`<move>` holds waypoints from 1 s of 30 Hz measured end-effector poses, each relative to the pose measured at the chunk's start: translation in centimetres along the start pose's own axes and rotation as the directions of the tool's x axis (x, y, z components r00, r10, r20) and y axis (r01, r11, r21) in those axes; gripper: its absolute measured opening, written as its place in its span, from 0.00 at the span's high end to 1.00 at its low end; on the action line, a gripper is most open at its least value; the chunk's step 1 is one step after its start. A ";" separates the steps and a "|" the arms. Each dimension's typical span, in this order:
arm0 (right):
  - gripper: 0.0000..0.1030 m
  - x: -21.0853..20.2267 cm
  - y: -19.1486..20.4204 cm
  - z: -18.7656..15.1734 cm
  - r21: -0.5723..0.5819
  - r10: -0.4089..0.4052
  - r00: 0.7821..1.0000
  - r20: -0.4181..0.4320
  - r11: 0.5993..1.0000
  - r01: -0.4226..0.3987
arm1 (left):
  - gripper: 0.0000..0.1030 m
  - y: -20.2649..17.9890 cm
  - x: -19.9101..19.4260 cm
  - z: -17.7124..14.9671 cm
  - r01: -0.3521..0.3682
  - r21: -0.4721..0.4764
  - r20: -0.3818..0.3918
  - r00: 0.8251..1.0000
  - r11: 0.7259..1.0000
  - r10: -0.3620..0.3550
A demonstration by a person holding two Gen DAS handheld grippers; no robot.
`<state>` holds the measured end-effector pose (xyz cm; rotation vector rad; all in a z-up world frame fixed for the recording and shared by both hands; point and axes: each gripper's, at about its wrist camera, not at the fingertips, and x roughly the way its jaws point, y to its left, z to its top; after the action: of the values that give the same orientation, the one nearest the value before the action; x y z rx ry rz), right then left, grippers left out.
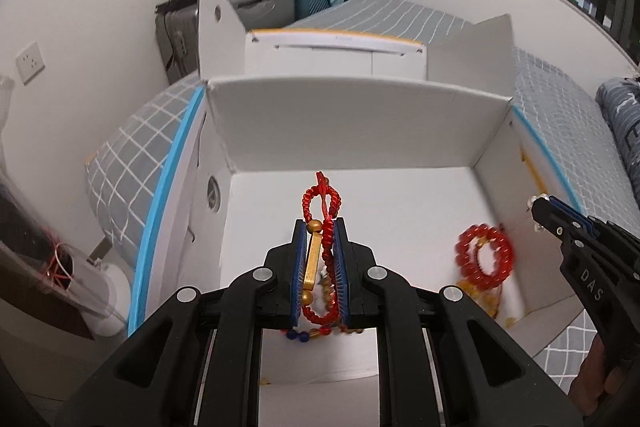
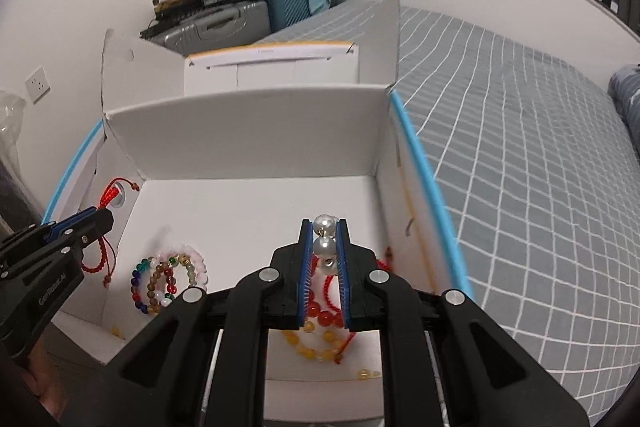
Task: Organize jewelry
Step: 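Lift and carry both held items over the white box with both tools, then open both tools to drop the items into the box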
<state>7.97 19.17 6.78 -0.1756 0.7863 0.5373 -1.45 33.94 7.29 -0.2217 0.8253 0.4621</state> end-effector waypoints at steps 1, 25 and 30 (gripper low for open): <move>0.90 0.3 0.2 0.0 -0.002 0.000 1.000 -0.007 1.000 0.000 | 0.87 0.3 0.2 -0.1 -0.002 -0.006 -0.007 1.000 1.000 0.002; 0.60 1.7 1.3 -0.7 -0.031 0.004 0.999 -0.045 1.000 -0.005 | 0.53 0.9 0.8 -0.2 -0.005 -0.004 -0.012 1.000 1.000 0.005; 0.30 -1.5 1.0 -1.0 -0.022 0.007 0.998 0.058 1.000 -0.005 | 0.37 0.8 -2.0 -1.0 0.016 0.001 0.050 0.999 1.000 -0.016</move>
<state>5.94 19.12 7.14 -0.1772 0.7245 0.5546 -3.63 33.70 8.11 -0.2148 0.7746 0.4510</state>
